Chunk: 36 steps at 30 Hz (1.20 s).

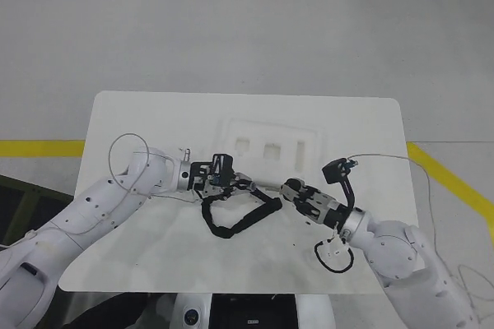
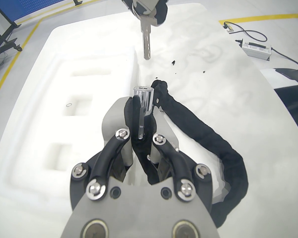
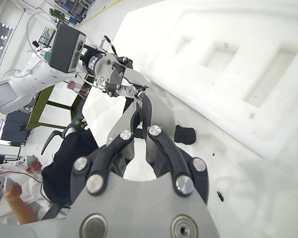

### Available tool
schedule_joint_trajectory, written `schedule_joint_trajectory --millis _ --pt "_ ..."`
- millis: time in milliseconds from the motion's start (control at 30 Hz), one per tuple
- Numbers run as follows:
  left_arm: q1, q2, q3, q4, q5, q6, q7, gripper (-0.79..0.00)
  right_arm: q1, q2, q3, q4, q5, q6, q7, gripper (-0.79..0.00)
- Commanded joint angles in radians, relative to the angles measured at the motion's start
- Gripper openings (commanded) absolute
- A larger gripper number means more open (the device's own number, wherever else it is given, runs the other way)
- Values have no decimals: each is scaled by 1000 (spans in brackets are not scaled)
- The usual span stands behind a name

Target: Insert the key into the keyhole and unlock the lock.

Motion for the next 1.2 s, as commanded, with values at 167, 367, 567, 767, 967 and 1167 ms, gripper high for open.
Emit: schedule_joint_trajectory --millis 167,367,567,767,967,1167 --pt "18 0 -19 2 -18 1 11 -785 9 -4 -16 5 -11 14 -9 -785" --pt "18 0 -19 2 -18 1 11 -785 9 -4 -16 5 -11 14 -9 -785" --pt "21 0 -20 3 -20 7 8 -785 6 -5 -24 -3 -2 12 -5 -785" --pt "65 2 -53 -4 -45 50 -55 -785 18 -12 -60 -70 -25 112 25 -785" --pt "96 6 -81 -29 3 85 -53 -785 41 -25 -90 -124 41 394 115 -785" --pt "126 12 -109 -53 62 110 -56 -785 73 -35 -100 -125 82 516 116 -785"
